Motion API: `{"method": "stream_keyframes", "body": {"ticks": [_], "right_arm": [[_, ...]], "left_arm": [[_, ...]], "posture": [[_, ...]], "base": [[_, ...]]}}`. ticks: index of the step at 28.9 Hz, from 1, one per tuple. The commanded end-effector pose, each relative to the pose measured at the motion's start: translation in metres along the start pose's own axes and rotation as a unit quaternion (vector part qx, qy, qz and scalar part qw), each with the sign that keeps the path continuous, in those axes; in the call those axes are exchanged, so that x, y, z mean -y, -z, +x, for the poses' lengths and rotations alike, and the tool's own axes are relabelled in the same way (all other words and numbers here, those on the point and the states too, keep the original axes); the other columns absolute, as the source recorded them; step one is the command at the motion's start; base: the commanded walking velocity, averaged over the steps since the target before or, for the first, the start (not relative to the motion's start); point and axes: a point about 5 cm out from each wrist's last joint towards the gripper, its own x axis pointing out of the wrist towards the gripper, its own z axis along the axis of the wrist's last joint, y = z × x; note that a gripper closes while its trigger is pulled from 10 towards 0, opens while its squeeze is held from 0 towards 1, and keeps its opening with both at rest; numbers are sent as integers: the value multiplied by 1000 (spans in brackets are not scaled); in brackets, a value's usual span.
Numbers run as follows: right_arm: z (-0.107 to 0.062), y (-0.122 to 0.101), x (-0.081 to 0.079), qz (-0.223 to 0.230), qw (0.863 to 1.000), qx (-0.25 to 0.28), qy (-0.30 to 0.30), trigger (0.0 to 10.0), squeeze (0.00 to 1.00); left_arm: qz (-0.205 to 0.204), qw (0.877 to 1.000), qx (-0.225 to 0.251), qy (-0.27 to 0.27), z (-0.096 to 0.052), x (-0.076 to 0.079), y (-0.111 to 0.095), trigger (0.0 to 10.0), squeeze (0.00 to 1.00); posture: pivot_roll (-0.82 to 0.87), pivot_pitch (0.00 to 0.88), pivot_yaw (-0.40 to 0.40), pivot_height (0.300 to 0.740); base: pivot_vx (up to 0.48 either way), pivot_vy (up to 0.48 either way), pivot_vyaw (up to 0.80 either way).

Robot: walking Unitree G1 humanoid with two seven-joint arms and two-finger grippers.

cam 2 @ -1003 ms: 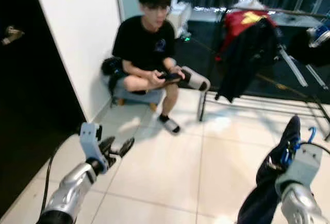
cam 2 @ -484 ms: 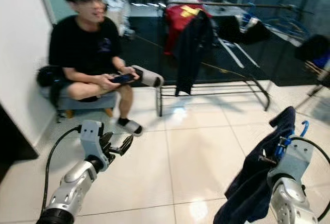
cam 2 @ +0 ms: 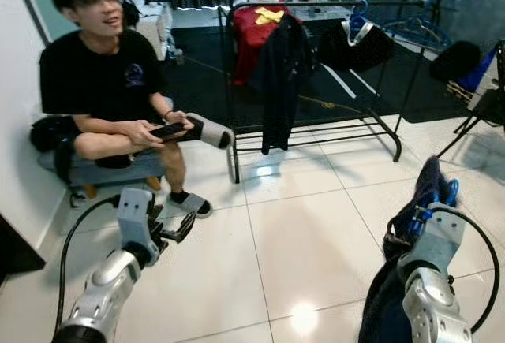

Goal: Hang hanger

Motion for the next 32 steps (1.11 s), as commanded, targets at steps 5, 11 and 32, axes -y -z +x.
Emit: {"method": "stream_keyframes", "body": {"ticks": [5, 11, 32], "right_arm": [[1, -13, 2, 2, 999, 34, 8, 10000, 0], [4, -18, 1, 2, 999, 43, 7, 10000, 0], [-1, -32, -14, -6, 994, 88, -59, 10000, 0]], "left_arm": [[7, 1000, 13, 15, 5, 8, -6, 10000, 0], [9, 1000, 13, 14, 5, 8, -8, 10000, 0], [14, 1000, 19, 12, 9, 9, -12, 10000, 0]], "posture": [[-101, 0, -12, 740], [-98, 0, -11, 740], [-102, 0, -9, 740]], "base": [[462, 0, -800], [422, 0, -800], [420, 0, -194]]}}
